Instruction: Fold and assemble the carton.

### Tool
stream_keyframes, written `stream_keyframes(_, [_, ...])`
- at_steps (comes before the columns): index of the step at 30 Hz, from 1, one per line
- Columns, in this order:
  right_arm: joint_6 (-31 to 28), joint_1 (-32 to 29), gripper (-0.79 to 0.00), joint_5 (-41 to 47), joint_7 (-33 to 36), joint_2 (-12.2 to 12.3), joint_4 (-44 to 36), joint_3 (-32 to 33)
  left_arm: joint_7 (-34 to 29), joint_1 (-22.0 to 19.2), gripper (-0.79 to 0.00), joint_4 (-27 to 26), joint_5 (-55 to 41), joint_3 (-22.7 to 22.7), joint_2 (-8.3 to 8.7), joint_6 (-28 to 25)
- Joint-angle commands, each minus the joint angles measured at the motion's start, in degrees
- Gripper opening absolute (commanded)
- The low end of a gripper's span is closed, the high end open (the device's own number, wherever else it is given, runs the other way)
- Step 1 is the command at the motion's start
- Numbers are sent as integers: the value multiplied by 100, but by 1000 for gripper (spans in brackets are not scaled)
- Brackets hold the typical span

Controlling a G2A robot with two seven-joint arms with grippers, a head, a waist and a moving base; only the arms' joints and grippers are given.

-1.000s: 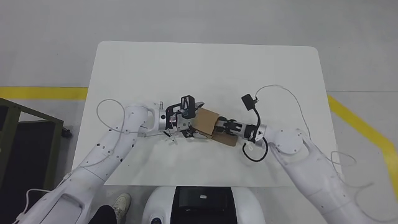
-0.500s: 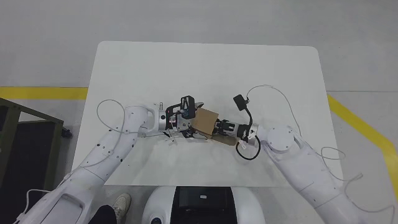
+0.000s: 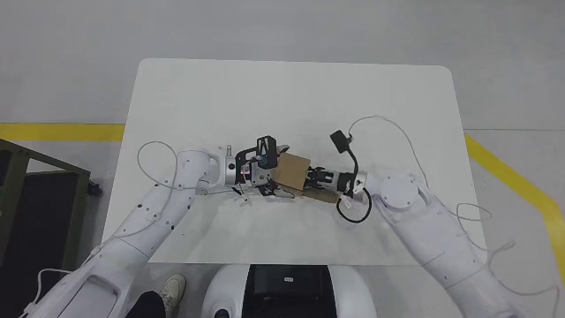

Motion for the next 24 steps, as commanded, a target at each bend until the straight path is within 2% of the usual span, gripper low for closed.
stream_keyframes(1, [24, 38, -785, -44, 37, -5, 24, -4, -6, 7, 0, -6, -9, -11, 3, -5])
stream_keyframes(13, [187, 30, -785, -251, 528, 129, -90, 438, -56, 77, 0, -73, -56, -98, 28, -13])
stream_keyframes(19, [430, -297, -785, -634, 741, 309, -733, 934, -81, 118, 0, -104, -80, -154, 45, -8])
stream_keyframes(24, [896, -660, -785, -1348, 920, 486, -1441, 1381, -110, 150, 0, -138, -115, -192, 56, -6])
